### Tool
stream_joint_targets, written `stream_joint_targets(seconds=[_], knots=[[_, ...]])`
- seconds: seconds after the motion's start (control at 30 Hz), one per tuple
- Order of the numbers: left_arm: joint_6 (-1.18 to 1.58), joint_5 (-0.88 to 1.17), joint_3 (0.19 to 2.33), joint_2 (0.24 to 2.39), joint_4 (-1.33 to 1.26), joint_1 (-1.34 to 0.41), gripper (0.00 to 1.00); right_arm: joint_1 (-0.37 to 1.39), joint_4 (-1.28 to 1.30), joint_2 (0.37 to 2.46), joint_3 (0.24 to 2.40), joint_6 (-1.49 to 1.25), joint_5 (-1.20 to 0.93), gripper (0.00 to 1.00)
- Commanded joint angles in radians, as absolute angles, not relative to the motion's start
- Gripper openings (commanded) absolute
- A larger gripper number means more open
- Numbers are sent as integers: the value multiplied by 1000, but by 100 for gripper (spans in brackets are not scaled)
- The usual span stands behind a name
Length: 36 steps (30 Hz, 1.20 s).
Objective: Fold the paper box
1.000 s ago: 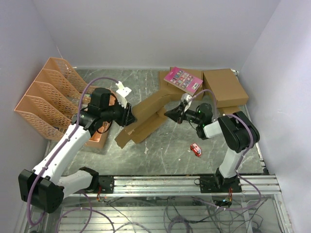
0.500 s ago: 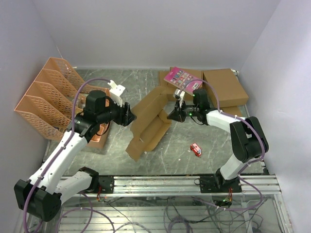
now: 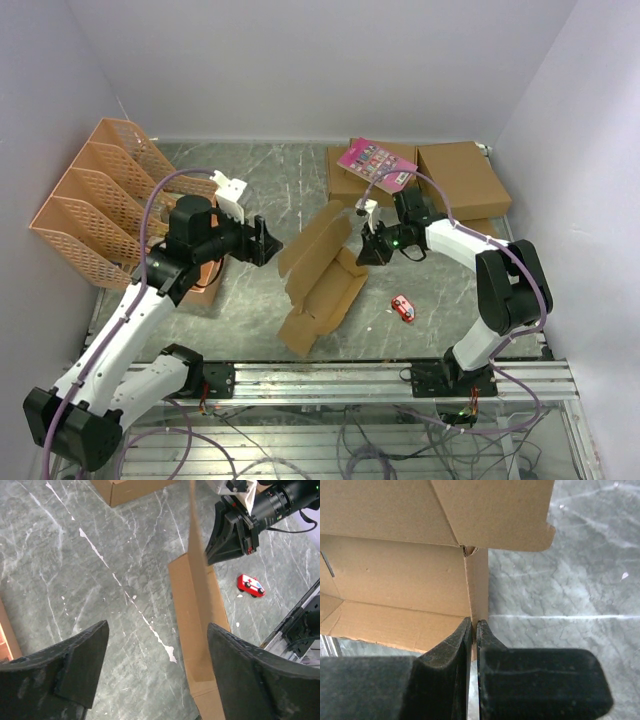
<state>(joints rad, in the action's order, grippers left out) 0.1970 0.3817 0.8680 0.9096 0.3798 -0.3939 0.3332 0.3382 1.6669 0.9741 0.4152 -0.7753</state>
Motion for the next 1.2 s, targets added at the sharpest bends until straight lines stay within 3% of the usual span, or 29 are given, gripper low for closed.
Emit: stream_joint_targets(seconds=[0.0,0.13,0.37,0.6,0.9,1.07,1.17], knots=[[251,328,859,893,367,-383,93,331,434,1648,994,467,-736,0],[290,398,875,919,348,-383,96,332,434,1646,1023,464,-721,0],[415,540,881,910,251,-385,91,331,440,1649,1041,438,-686,0],[409,384,930,871,386,-433,89,332,465,1663,1063,440,-654,0],[402,199,975,956,390,-651,91,331,479,1679,1071,445,-637,0],[383,121,1005,1035,393,-745,82,332,487,1688,1077,446,-630,0],[367,74,1018,1085,397,-786,67,332,498,1692,1085,449,-624,0]])
